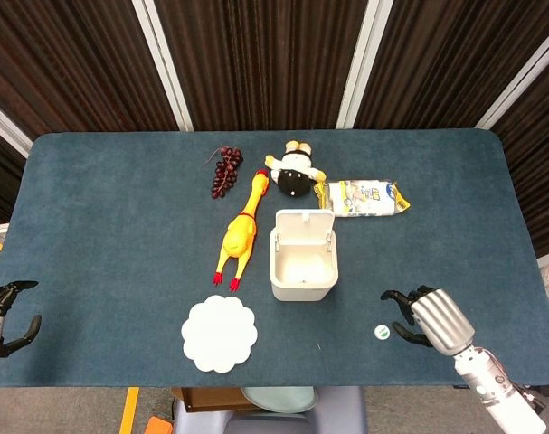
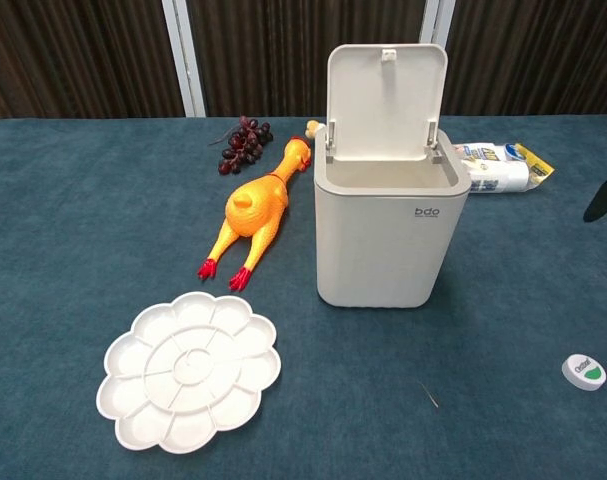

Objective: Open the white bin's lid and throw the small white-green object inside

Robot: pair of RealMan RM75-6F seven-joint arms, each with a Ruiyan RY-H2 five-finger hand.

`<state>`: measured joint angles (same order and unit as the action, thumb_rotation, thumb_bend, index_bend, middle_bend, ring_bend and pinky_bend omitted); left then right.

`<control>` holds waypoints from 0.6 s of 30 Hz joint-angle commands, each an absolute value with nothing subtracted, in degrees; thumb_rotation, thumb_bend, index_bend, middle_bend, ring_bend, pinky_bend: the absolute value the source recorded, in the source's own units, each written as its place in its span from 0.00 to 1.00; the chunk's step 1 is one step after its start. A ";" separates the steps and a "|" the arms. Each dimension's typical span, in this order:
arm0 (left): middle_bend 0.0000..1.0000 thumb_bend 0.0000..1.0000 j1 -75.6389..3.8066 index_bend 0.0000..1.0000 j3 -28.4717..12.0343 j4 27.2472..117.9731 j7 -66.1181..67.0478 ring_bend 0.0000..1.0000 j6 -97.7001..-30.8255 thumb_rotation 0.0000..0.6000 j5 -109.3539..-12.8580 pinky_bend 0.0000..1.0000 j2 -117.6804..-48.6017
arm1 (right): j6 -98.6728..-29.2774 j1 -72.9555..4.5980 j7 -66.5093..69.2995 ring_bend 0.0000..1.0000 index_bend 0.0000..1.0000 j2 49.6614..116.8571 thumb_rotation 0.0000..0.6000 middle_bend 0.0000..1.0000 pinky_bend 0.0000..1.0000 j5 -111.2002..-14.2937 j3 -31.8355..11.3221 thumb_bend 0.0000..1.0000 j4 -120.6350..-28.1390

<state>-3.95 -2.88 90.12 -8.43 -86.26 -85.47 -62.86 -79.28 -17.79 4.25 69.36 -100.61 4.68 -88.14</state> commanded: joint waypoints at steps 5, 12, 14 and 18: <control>0.29 0.41 -3.68 0.27 -3.00 90.00 -9.14 0.29 -86.88 1.00 -85.60 0.43 -62.73 | -72.82 -20.19 0.31 0.80 0.36 70.78 1.00 0.87 0.72 -98.99 4.46 0.19 -88.68; 0.30 0.41 -3.50 0.27 -3.03 90.36 -9.05 0.30 -86.82 1.00 -85.20 0.42 -62.56 | -68.18 -22.25 -2.96 0.83 0.40 71.60 1.00 0.89 0.75 -98.65 4.58 0.20 -88.24; 0.30 0.41 -3.48 0.27 -3.03 90.37 -9.16 0.30 -86.90 1.00 -85.31 0.42 -62.49 | -67.10 -22.80 -2.95 0.83 0.42 71.65 1.00 0.89 0.75 -98.79 4.83 0.22 -88.08; 0.30 0.41 -3.45 0.27 -3.07 90.30 -9.32 0.30 -86.98 1.00 -85.37 0.43 -62.47 | -65.61 -23.56 -2.96 0.83 0.47 71.72 1.00 0.90 0.75 -98.69 5.11 0.27 -87.94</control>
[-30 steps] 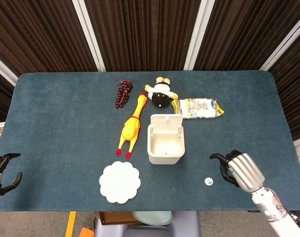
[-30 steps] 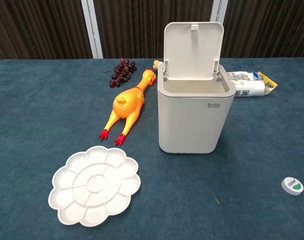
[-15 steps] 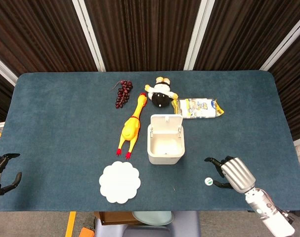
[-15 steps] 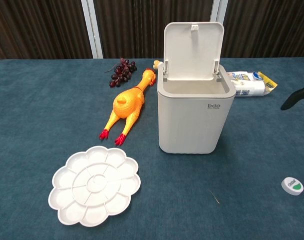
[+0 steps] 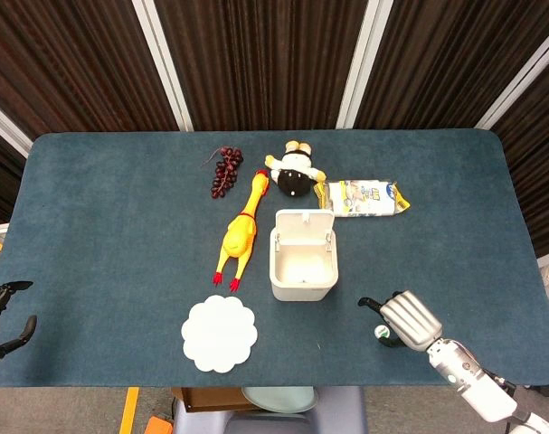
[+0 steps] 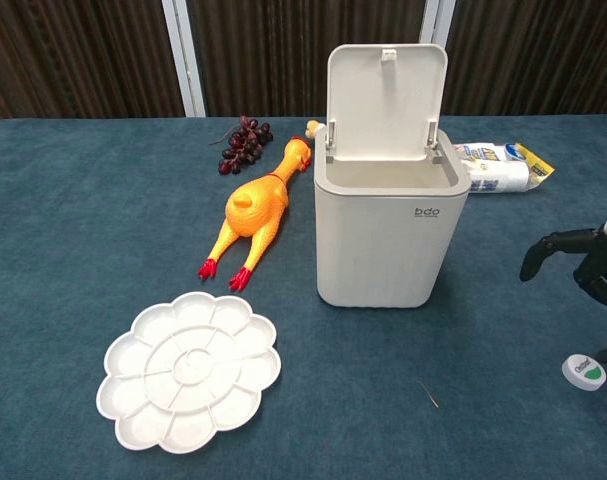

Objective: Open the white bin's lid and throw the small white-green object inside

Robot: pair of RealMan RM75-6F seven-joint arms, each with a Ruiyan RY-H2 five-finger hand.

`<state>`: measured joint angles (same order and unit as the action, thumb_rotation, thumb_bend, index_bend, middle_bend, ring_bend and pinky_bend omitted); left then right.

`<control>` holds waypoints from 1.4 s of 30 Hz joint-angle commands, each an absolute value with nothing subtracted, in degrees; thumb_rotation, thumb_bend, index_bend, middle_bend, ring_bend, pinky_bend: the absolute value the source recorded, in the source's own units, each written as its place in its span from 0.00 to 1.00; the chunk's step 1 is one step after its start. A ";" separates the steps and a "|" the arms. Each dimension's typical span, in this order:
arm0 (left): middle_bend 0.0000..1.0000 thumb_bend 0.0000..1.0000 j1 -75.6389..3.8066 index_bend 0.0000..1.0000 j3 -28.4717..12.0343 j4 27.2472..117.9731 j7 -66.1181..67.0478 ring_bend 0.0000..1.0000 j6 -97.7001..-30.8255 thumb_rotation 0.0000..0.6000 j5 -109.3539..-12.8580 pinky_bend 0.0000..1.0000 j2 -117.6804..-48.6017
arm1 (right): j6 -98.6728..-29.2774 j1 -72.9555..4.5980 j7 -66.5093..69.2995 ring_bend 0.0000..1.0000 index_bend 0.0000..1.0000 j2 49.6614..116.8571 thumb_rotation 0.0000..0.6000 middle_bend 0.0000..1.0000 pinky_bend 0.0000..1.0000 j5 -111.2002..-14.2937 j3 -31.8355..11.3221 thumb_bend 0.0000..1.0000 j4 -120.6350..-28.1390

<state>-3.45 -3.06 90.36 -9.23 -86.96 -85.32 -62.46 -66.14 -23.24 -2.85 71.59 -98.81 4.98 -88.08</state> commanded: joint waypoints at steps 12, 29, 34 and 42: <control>0.30 0.41 -3.32 0.27 -3.07 90.26 -9.53 0.30 -87.12 1.00 -85.41 0.42 -62.41 | -64.06 -23.65 -3.13 0.84 0.55 73.10 1.00 0.90 0.76 -97.06 5.42 0.30 -85.87; 0.30 0.41 -3.23 0.27 -3.13 90.38 -9.56 0.30 -86.94 1.00 -85.12 0.43 -62.25 | -60.82 -23.84 -4.11 0.84 0.54 75.80 1.00 0.90 0.76 -95.09 6.60 0.33 -81.35; 0.30 0.41 -3.22 0.27 -3.07 90.54 -9.43 0.30 -86.81 1.00 -85.11 0.43 -62.19 | -59.83 -24.09 -4.60 0.84 0.54 76.46 1.00 0.90 0.76 -94.79 6.86 0.33 -80.56; 0.30 0.41 -3.07 0.27 -3.03 90.56 -9.55 0.30 -87.08 1.00 -85.29 0.43 -62.16 | -58.99 -24.35 -4.55 0.84 0.55 77.80 1.00 0.90 0.76 -94.43 7.07 0.35 -79.23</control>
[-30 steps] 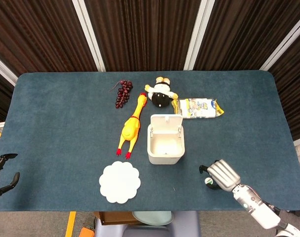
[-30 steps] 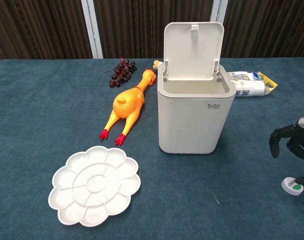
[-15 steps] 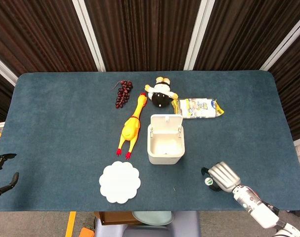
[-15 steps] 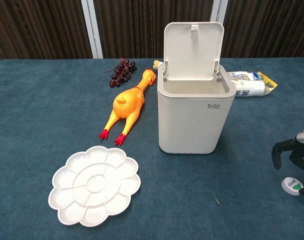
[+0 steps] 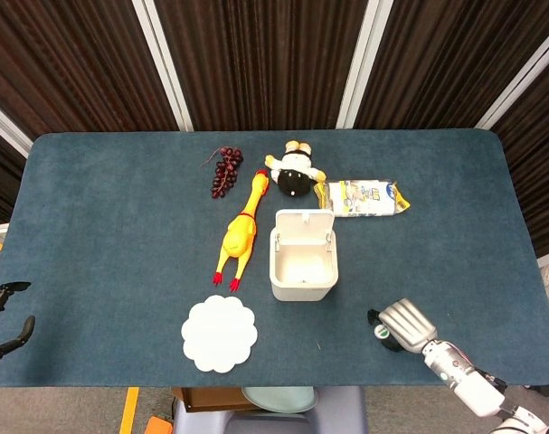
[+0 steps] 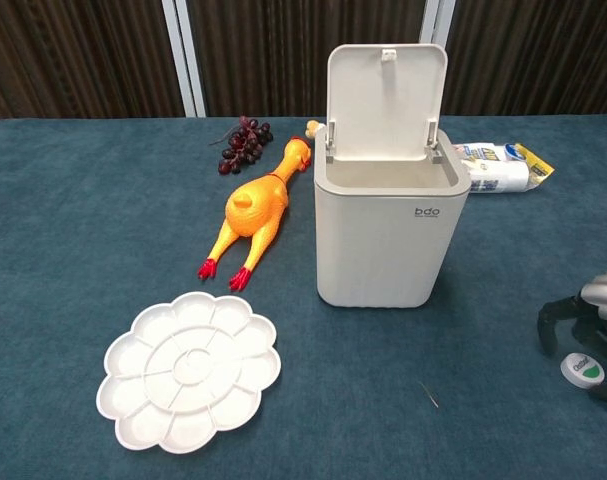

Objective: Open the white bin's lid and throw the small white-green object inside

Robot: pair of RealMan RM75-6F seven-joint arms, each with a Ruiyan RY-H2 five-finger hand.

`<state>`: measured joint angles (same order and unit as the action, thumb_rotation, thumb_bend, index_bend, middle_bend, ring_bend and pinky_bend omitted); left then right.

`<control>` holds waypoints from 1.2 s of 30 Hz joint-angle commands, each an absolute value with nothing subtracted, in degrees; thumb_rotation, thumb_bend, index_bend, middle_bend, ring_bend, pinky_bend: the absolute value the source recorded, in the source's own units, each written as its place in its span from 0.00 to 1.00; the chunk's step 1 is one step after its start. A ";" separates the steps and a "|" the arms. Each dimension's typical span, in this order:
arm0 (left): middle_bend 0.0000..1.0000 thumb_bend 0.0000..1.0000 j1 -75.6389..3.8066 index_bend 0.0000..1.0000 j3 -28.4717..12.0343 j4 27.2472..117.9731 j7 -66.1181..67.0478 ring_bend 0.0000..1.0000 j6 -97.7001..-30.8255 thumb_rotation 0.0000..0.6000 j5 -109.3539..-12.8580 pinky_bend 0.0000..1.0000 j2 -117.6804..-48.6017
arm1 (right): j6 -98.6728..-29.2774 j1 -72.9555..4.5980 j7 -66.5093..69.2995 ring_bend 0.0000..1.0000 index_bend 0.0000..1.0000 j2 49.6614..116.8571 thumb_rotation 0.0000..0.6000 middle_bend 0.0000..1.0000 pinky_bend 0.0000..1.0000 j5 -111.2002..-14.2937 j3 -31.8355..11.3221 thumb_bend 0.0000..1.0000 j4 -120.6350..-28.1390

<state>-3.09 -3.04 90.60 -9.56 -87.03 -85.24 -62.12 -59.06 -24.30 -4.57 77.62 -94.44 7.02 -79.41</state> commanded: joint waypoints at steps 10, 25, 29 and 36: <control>0.30 0.41 -3.11 0.27 -2.99 90.68 -9.31 0.30 -86.87 1.00 -85.24 0.42 -62.14 | -59.46 -24.09 -4.82 0.84 0.65 77.95 1.00 0.90 0.76 -93.94 7.09 0.37 -78.95; 0.30 0.41 -3.15 0.27 -2.97 90.82 -9.06 0.30 -86.61 1.00 -85.12 0.42 -62.10 | -70.62 -20.70 -1.25 0.85 0.71 72.58 1.00 0.91 0.77 -95.77 5.66 0.38 -84.23; 0.30 0.41 -3.19 0.27 -2.91 90.86 -9.02 0.30 -86.42 1.00 -85.09 0.43 -62.09 | -76.84 -18.72 -0.92 0.85 0.71 67.86 1.00 0.91 0.77 -97.88 5.34 0.38 -89.03; 0.30 0.41 -3.37 0.27 -2.81 91.02 -8.47 0.30 -86.04 1.00 -85.13 0.42 -62.18 | -82.14 -18.60 -1.50 0.85 0.71 59.54 1.00 0.91 0.77 -100.92 3.07 0.38 -99.17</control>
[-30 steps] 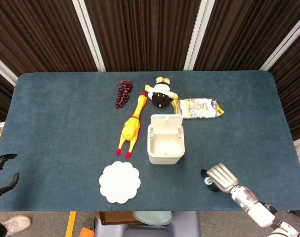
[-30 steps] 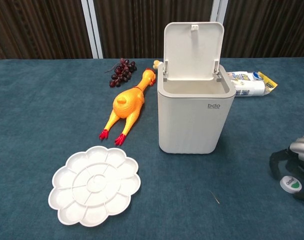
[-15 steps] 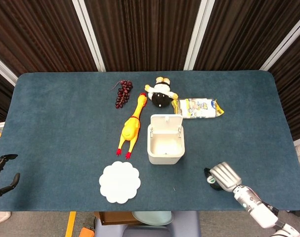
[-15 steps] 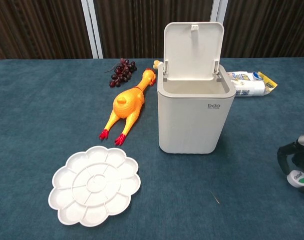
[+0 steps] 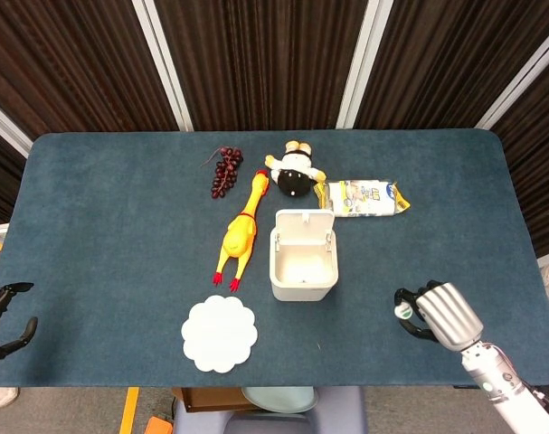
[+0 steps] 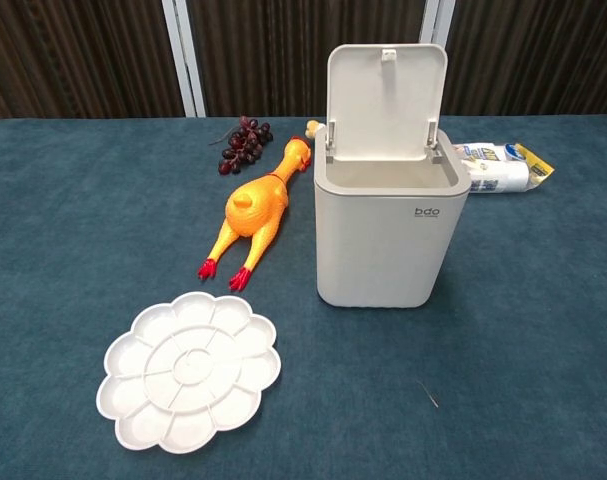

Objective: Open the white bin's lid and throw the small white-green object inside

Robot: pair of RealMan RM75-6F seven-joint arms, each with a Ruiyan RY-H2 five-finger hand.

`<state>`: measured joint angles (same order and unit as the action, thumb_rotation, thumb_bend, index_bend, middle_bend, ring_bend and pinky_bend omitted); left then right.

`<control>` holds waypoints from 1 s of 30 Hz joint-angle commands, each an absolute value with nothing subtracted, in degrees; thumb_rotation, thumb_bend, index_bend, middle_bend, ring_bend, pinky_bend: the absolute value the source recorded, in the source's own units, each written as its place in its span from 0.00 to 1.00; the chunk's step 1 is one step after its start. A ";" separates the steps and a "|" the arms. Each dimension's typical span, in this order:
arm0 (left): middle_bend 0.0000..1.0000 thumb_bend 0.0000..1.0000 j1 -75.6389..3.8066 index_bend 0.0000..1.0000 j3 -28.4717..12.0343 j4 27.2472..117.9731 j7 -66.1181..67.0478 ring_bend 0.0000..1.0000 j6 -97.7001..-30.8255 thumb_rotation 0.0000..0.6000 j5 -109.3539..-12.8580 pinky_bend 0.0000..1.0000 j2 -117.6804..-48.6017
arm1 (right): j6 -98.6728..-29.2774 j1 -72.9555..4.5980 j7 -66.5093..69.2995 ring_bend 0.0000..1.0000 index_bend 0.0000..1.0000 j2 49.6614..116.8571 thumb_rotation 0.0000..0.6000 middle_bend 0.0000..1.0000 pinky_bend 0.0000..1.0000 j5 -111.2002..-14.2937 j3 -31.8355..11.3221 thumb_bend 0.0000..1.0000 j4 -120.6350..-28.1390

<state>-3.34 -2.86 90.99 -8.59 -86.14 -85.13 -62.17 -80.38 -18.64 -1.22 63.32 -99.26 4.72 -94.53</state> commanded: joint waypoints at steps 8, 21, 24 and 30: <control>0.30 0.41 -3.25 0.27 -2.87 90.97 -8.26 0.30 -86.30 1.00 -85.06 0.43 -62.24 | -75.51 -25.08 -4.77 0.85 0.71 54.83 1.00 0.91 0.77 -97.47 -3.58 0.38 -110.41; 0.30 0.41 -3.07 0.27 -2.97 90.77 -9.55 0.30 -86.31 1.00 -84.77 0.43 -61.87 | -61.53 -36.04 -18.32 0.85 0.71 60.59 1.00 0.91 0.77 -79.05 -12.38 0.38 -114.73; 0.30 0.41 -3.08 0.27 -2.99 90.76 -9.62 0.30 -86.27 1.00 -84.72 0.43 -61.85 | -60.08 -37.89 -20.57 0.85 0.71 62.86 1.00 0.91 0.77 -75.72 -13.23 0.38 -113.79; 0.30 0.41 -2.92 0.27 -3.01 90.71 -10.19 0.32 -86.48 1.00 -84.72 0.43 -61.71 | -59.69 -40.01 -22.98 0.85 0.67 66.76 1.00 0.91 0.77 -72.08 -13.93 0.38 -111.57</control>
